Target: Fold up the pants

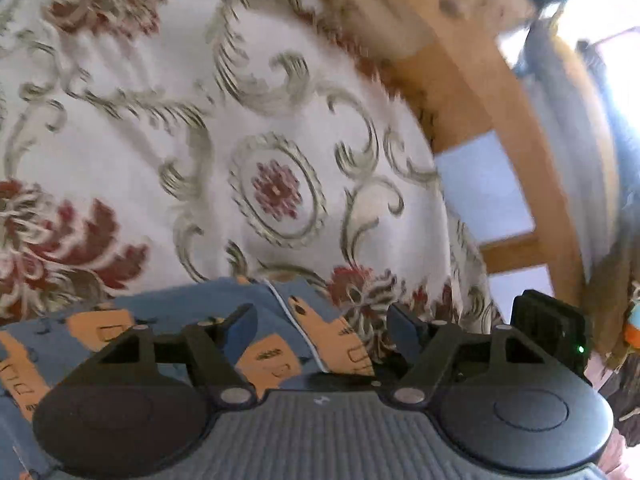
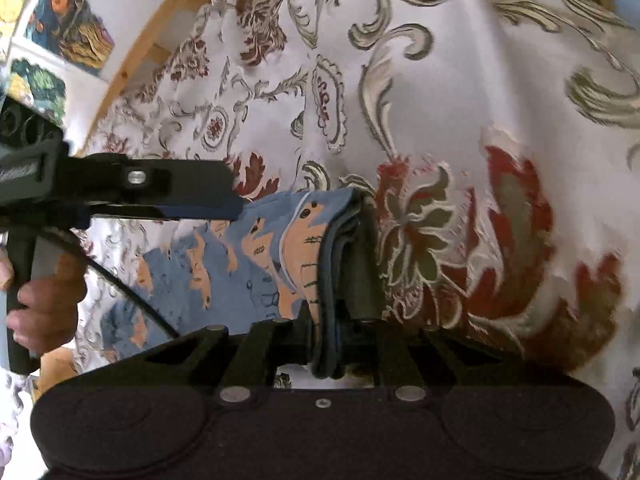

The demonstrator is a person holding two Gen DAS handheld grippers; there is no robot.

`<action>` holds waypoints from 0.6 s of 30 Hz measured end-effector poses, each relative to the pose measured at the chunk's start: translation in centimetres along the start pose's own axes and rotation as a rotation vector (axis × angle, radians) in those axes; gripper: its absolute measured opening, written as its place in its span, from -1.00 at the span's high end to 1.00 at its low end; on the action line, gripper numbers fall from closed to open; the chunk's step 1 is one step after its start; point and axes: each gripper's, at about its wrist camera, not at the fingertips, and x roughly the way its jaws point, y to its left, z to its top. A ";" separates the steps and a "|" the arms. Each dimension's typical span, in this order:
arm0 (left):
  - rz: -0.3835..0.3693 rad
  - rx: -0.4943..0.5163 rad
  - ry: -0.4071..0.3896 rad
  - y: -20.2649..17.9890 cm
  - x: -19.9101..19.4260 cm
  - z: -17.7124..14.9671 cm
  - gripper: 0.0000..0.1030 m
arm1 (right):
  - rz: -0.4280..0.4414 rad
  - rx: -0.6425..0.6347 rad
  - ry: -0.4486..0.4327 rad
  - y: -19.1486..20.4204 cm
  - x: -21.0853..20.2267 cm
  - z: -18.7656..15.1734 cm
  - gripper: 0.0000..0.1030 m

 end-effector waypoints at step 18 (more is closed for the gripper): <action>0.442 0.155 0.372 -7.6 9.2 2.4 -0.41 | -0.141 -0.239 -0.090 5.0 -0.5 -2.3 0.80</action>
